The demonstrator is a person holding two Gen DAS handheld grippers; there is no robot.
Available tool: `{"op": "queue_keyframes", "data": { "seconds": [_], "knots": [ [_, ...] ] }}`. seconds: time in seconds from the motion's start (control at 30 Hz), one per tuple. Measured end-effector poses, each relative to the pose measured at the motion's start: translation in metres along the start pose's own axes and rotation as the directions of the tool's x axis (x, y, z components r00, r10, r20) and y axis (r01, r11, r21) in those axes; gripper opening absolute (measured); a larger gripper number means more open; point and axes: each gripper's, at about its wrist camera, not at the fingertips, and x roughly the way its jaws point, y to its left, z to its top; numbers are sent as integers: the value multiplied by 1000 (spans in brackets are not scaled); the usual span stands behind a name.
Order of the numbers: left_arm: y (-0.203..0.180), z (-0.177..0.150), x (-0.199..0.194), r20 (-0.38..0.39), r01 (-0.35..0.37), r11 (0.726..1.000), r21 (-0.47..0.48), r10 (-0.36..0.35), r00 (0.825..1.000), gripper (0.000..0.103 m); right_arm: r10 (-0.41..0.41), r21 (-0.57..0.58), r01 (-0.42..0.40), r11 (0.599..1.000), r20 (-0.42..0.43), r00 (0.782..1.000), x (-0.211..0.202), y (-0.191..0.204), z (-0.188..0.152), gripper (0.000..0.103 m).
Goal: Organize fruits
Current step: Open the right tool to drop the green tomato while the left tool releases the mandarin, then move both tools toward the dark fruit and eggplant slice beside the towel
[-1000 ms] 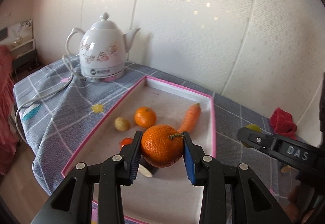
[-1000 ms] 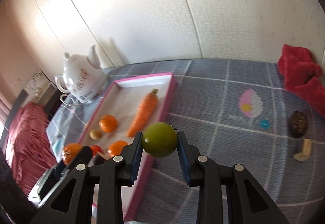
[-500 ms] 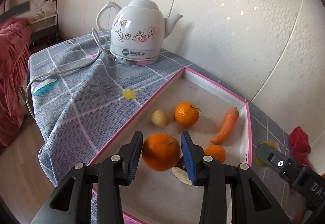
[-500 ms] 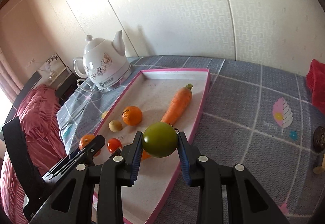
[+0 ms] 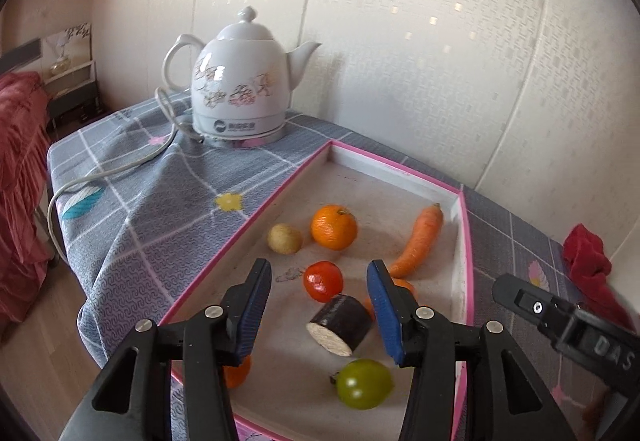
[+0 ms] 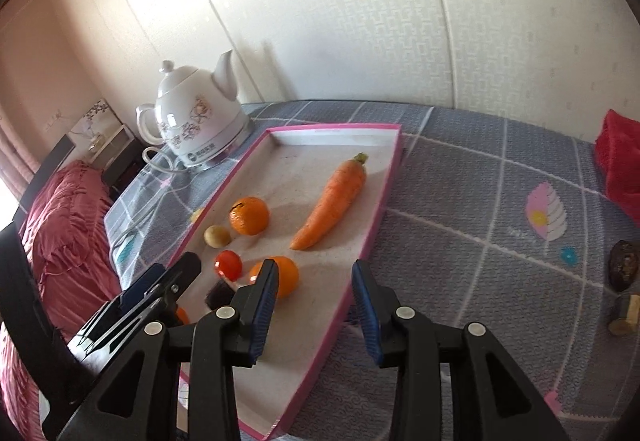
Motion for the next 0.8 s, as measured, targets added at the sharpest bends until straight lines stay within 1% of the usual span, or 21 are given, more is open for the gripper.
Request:
{"op": "queue_keyframes", "data": {
  "seconds": [0.13, 0.3, 0.63, 0.8],
  "knots": [
    [-13, -3, -4, 6, 19, 999, 50, -20, 1000, 50, -61, 52, 61, 997, 5, 998, -4, -19, 2, 38],
    [-24, -7, -5, 2, 36, 995, 96, -36, 999, 51, -116, 123, 112, 986, 19, 993, -10, -41, 4, 38],
    [-36, -13, -5, -3, 48, 989, 141, -48, 999, 51, -180, 158, 175, 972, 23, 983, -19, -67, 2, 38],
    [-45, -16, -7, -2, 69, 984, 165, -70, 998, 51, -221, 175, 214, 961, 24, 975, -28, -86, -2, 38]
  ]
}}
